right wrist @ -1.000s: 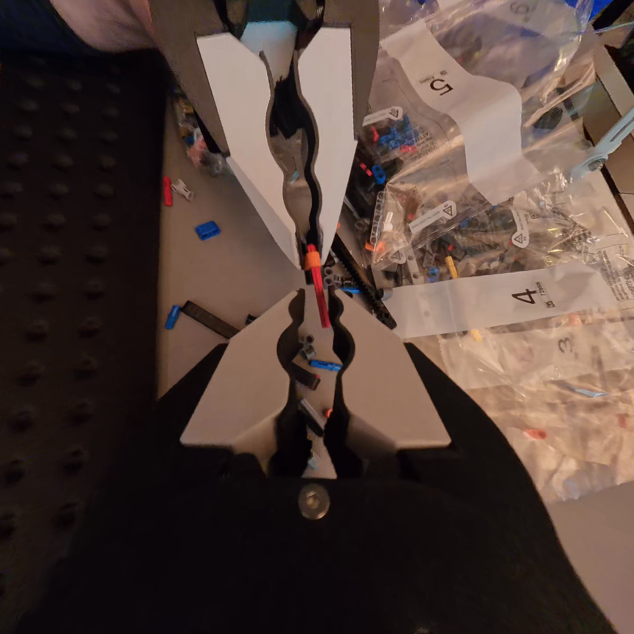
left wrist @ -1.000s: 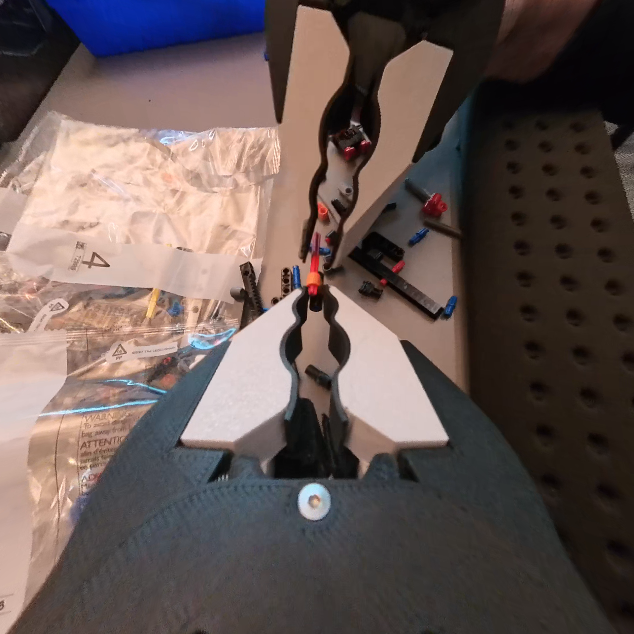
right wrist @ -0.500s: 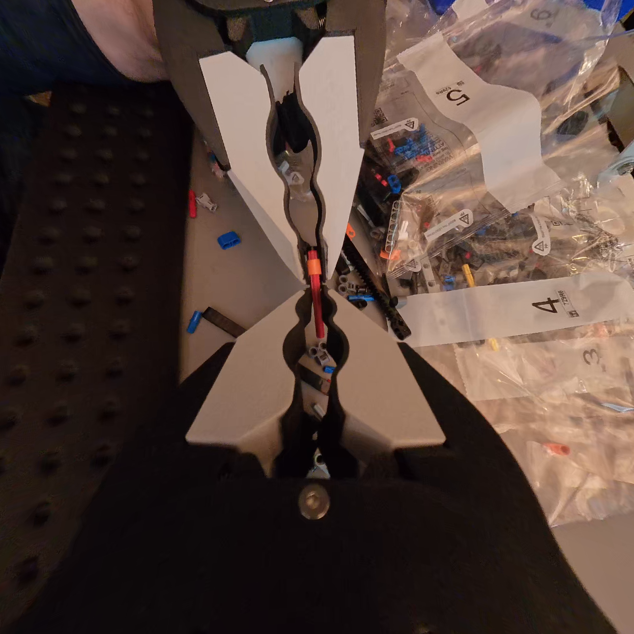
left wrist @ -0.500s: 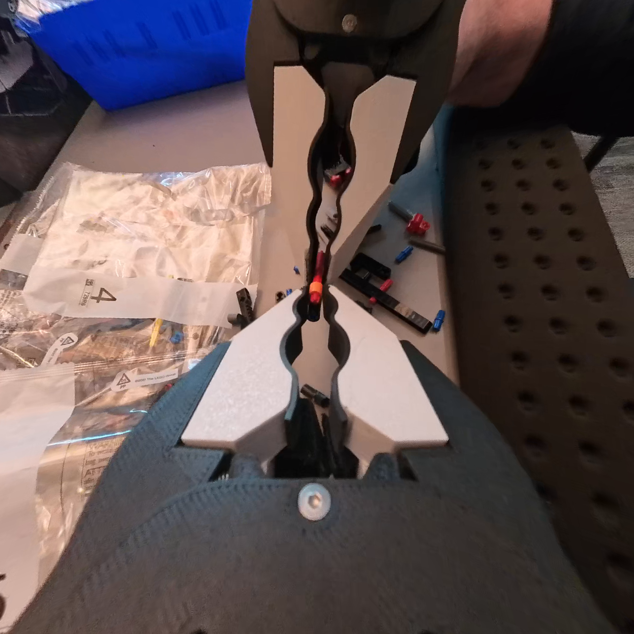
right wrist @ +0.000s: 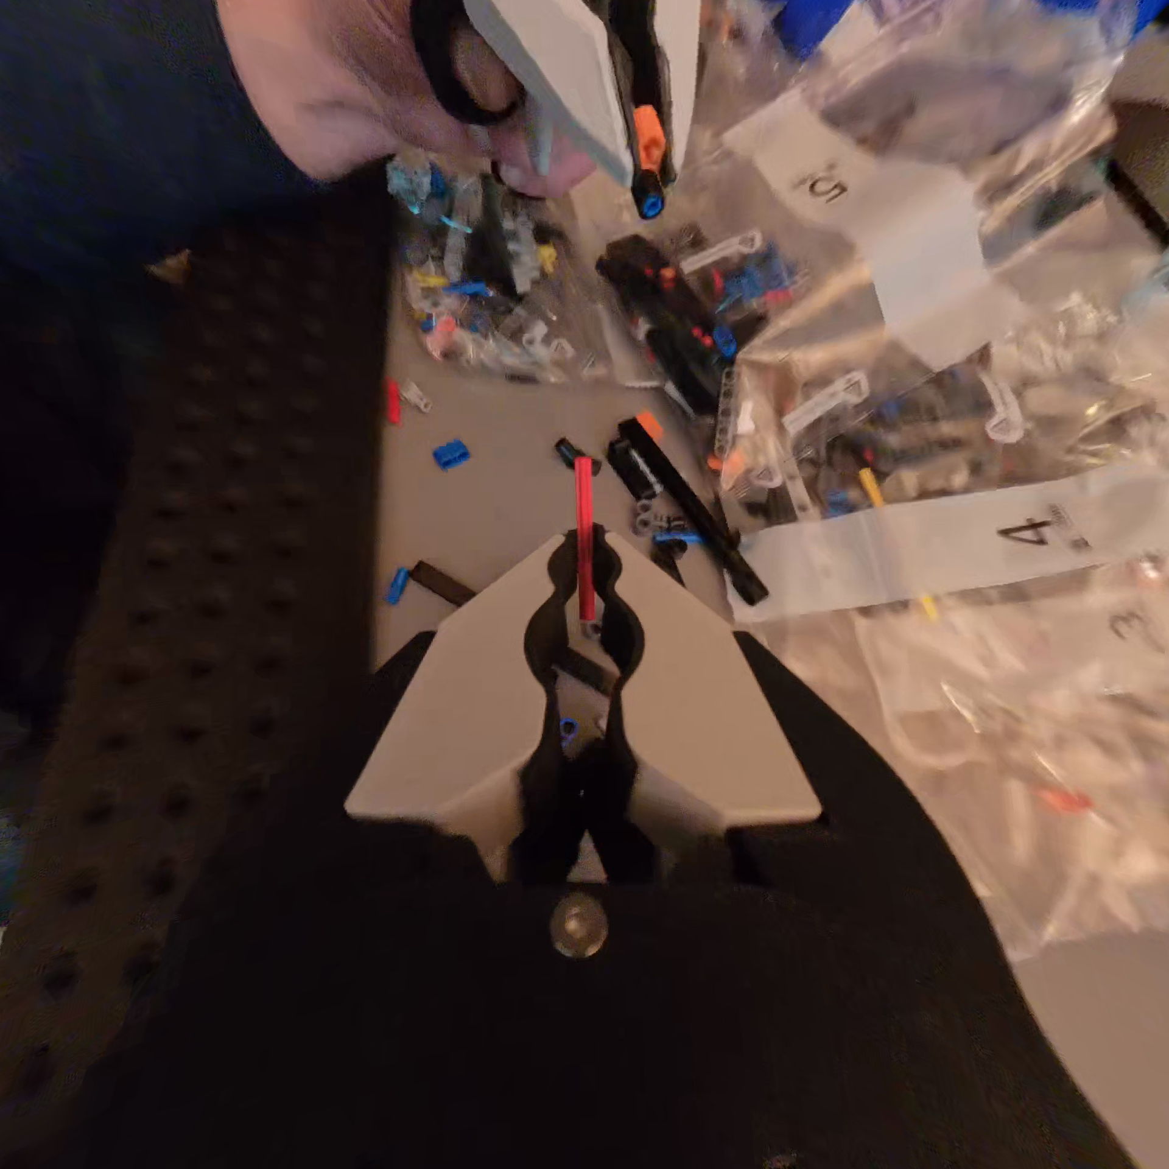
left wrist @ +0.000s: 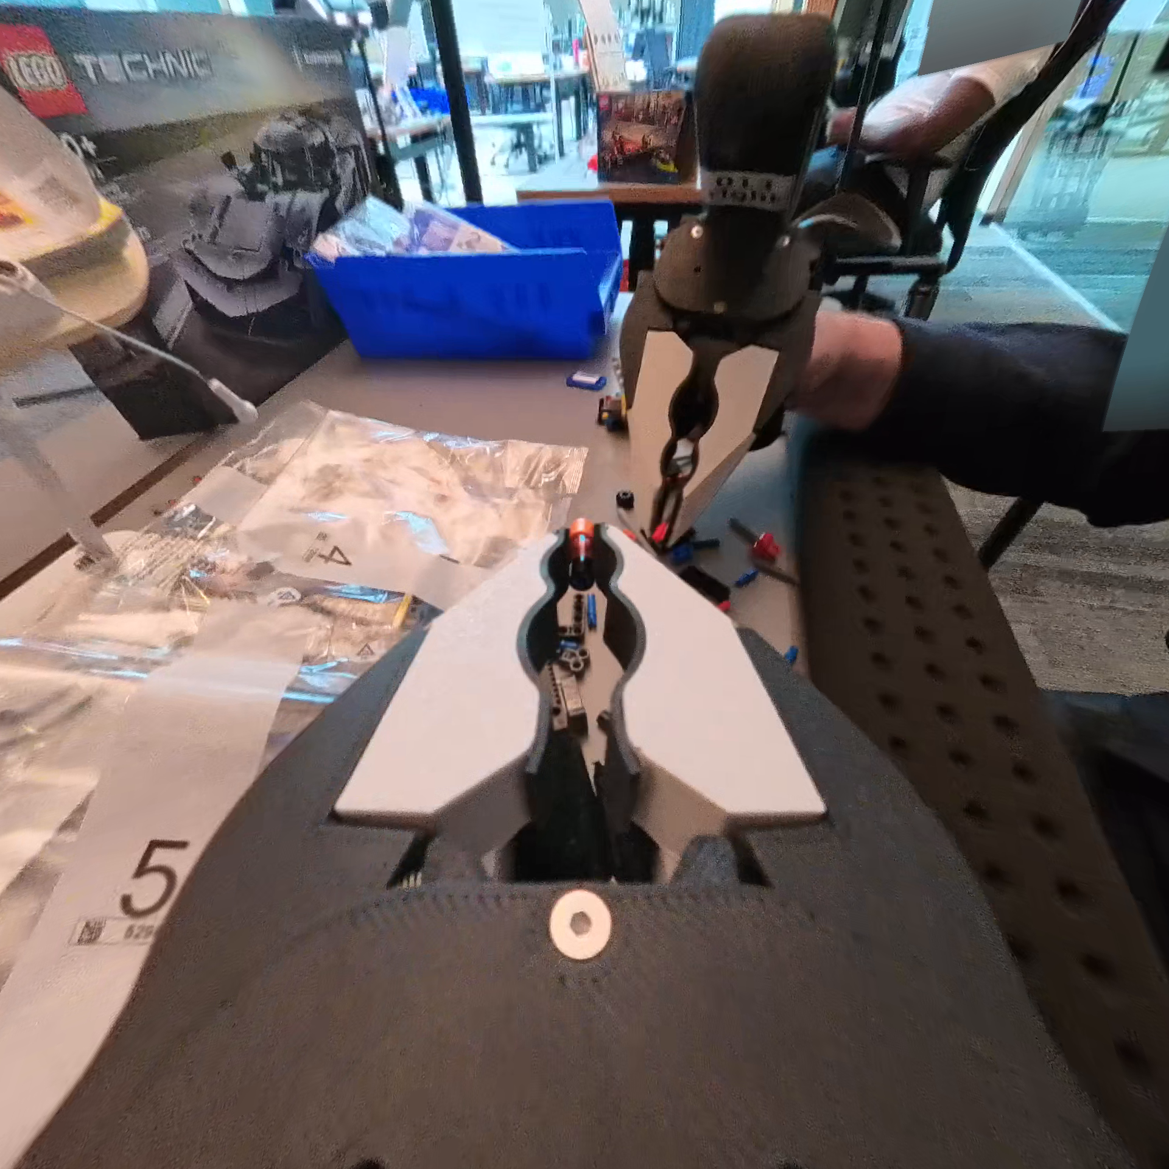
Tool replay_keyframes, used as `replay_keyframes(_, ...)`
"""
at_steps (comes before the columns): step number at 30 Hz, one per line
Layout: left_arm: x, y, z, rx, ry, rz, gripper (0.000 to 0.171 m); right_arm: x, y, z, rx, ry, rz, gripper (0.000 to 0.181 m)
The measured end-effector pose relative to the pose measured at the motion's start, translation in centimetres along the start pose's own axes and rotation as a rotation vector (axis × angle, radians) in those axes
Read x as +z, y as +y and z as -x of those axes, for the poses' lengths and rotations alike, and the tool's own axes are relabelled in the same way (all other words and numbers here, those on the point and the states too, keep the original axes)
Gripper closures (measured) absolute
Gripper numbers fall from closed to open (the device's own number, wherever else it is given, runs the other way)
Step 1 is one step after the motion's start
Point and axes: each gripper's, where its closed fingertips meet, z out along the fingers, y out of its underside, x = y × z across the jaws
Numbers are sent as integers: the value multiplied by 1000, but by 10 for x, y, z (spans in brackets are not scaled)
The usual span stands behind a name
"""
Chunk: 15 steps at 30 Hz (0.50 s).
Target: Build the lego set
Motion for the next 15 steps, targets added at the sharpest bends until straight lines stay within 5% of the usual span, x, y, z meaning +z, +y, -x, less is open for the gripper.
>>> replay_keyframes(3,20,12,-12,23,40,71,165,16,24,3,-5,-4,139,180)
replay_keyframes(7,33,20,-20,33,76,107,165,16,21,3,34,-24,111,166)
replay_keyframes(15,45,13,-31,50,104,70,165,0,-22,-1,25,12,-125,166)
